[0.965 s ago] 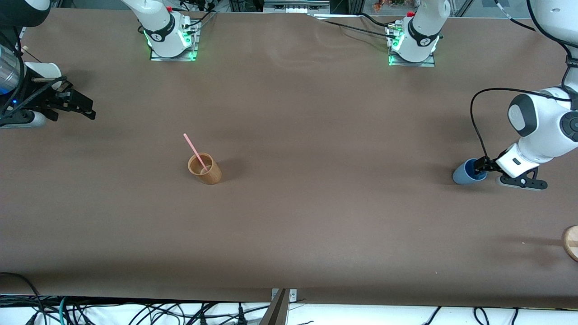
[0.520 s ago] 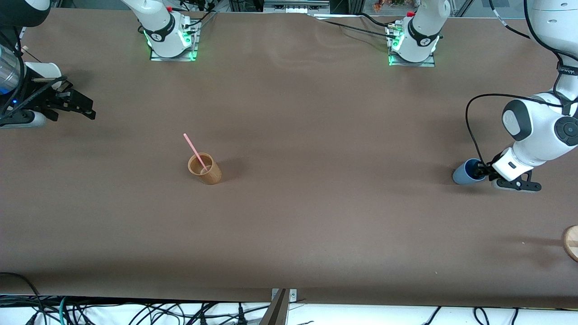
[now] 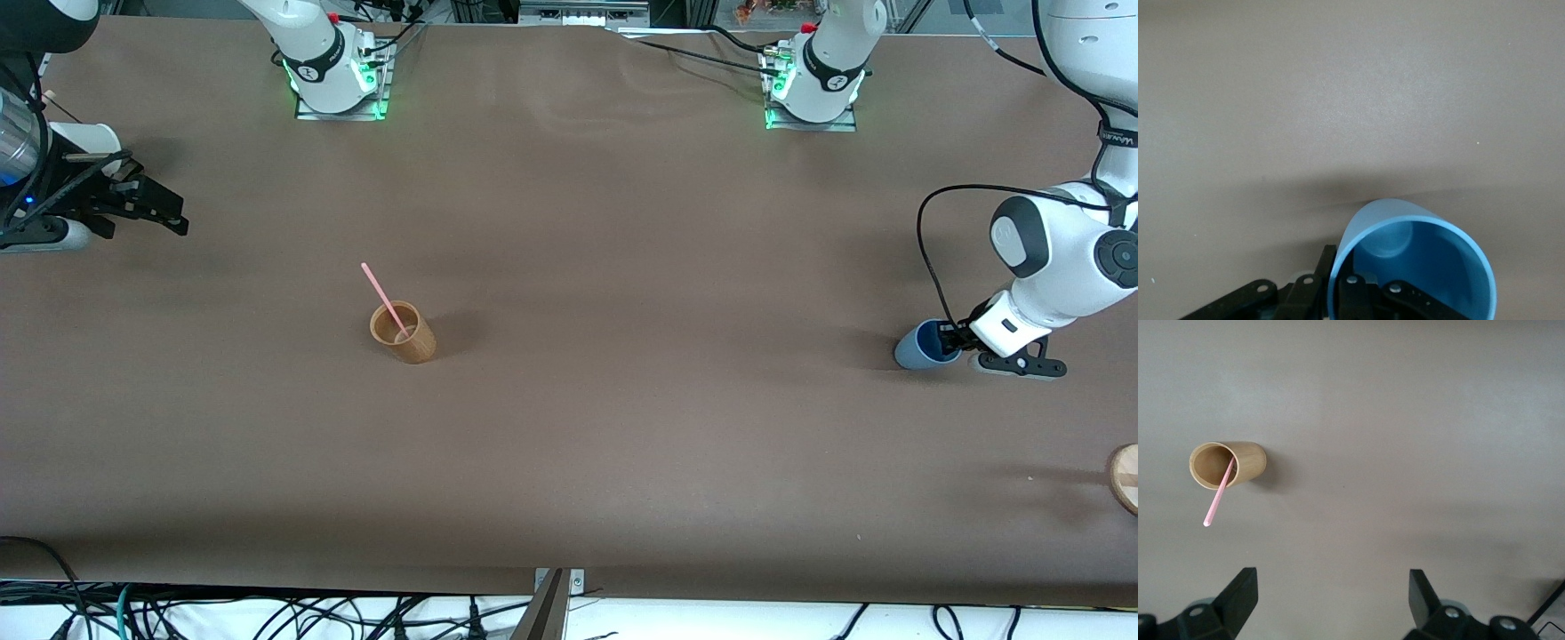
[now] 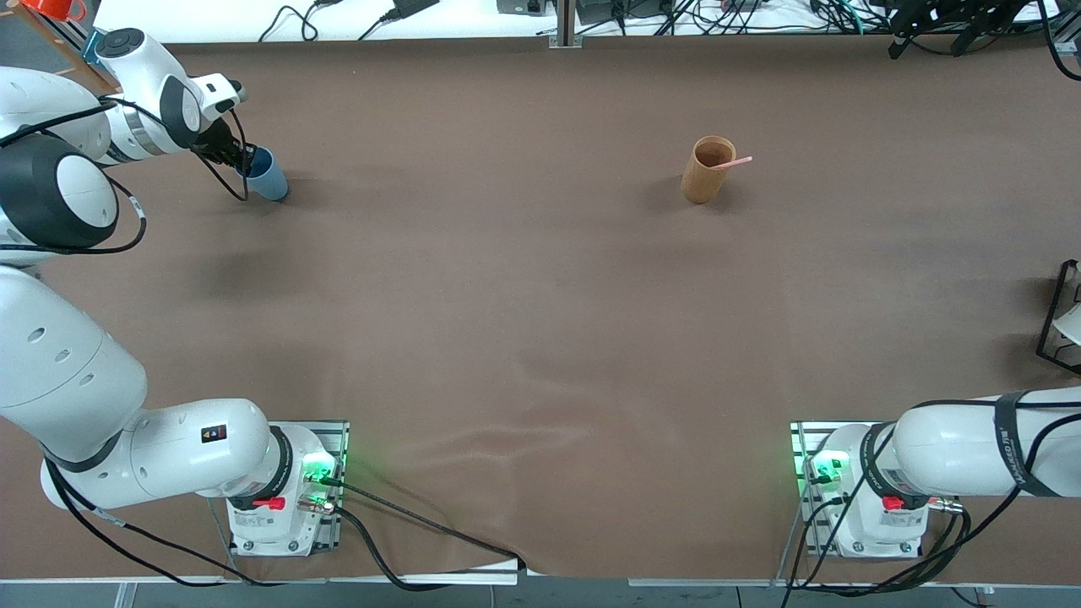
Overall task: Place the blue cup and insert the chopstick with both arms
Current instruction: 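Carry the blue cup with the left gripper toward the bamboo cup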
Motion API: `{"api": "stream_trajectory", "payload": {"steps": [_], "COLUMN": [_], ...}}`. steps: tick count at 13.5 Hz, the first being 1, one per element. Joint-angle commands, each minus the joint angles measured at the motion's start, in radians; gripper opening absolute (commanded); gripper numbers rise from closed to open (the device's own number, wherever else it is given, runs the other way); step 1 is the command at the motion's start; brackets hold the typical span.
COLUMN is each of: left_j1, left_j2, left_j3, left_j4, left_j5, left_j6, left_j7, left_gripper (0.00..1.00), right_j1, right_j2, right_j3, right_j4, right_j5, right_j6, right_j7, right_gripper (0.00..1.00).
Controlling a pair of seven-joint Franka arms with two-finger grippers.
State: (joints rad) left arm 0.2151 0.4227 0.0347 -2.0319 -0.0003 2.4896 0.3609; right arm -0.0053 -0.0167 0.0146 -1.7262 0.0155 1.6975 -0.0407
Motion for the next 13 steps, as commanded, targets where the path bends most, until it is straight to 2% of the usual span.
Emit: {"api": "stream_trajectory", "payload": {"steps": [1, 3, 6, 9, 13], "left_j1": [-0.029, -0.074, -0.193, -0.362, -0.586], "left_j2": [-0.019, -0.019, -0.016, 0.002, 0.097], "left_j3": [-0.024, -0.044, -0.044, -0.044, -0.042], "left_j4": [0.042, 0.120, 0.223, 0.310, 0.485], "left_j5": [-0.059, -0.093, -0.092, -0.083, -0.078], "left_j6": [-0.095, -0.202, -0.328, -0.380, -0.477], "left_j7": [0.006, -0.028, -0.193, -0.408, -0.698], "left_gripper": [0.00, 0.00, 0.00, 0.00, 0.00], "right_j1": [-0.012, -0.012, -0.012, -0.012, -0.012], "right_j2": [0.007, 0.006, 0.007, 0.007, 0.007], "right_j3": [0.013, 0.013, 0.013, 0.013, 0.013], "right_j4": [0.025, 0.025, 0.024, 0.025, 0.024], "right_j5": [-0.011, -0.011, -0.011, -0.011, -0.011], "right_j6": [-0.018, -0.019, -0.019, -0.019, -0.019], "right_j7": [-0.010, -0.010, -0.010, -0.010, -0.010], "right_gripper": [1.00, 1.00, 1.00, 1.00, 1.00]}}
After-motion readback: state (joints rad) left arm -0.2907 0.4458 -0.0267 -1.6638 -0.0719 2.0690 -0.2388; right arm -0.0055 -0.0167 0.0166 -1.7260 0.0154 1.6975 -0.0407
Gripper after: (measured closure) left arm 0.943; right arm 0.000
